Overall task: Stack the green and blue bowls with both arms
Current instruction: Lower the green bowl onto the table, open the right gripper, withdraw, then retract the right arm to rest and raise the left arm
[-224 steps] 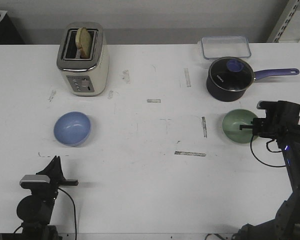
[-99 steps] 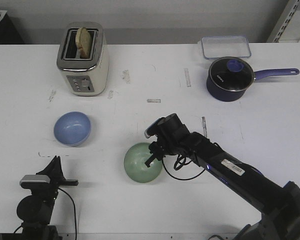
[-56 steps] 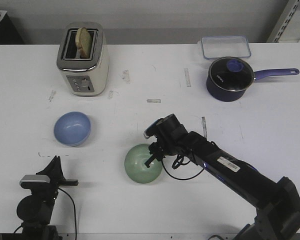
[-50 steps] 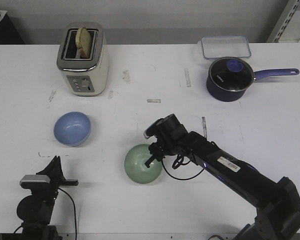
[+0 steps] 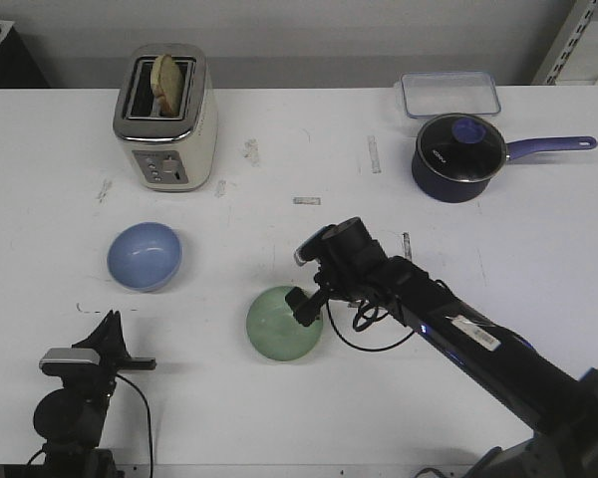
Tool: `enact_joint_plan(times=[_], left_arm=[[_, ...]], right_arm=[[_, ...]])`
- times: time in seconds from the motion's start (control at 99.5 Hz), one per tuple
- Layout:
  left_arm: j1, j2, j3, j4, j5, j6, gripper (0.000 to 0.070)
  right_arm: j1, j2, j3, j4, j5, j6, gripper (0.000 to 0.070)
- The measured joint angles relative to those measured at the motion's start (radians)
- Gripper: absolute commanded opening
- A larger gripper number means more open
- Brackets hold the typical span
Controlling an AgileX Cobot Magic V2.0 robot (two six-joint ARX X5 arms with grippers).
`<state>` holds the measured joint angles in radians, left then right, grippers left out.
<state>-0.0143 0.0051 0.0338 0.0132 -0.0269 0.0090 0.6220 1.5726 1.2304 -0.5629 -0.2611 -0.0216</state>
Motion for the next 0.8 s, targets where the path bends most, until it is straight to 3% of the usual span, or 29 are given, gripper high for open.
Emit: enact_joint_plan(times=[0.09,0.161,0.201,0.392,0.603,0.804], left_arm=[[0.0,0.0,0.0,0.0,0.0,0.0,0.0001],[0.0,0.0,0.0,0.0,0.0,0.0,0.0001],[0.0,0.0,0.0,0.0,0.0,0.0,0.0001],[0.0,0.0,0.0,0.0,0.0,0.0,0.0001],[0.0,0.0,0.0,0.0,0.0,0.0,0.0001],[0.0,0.0,0.0,0.0,0.0,0.0,0.0001]], right_arm=[[-0.041,-0.085,0.012,0.008,0.0,0.0,0.0182],[-0.086,-0.151,0.014,0.009,0.005,0.0,0.0045],[-0.116,-0.184,0.014,-0.001,0.023,0.0,0.0001],[-0.284,-0.31,0.008,-0.092,0.153,-0.013,0.0],[-0.492,-0.492,-0.173,-0.071,0.161,-0.044,0.0001],[-0.612,-0.724,-0.448,0.035,0.16,-0.061,0.0001]])
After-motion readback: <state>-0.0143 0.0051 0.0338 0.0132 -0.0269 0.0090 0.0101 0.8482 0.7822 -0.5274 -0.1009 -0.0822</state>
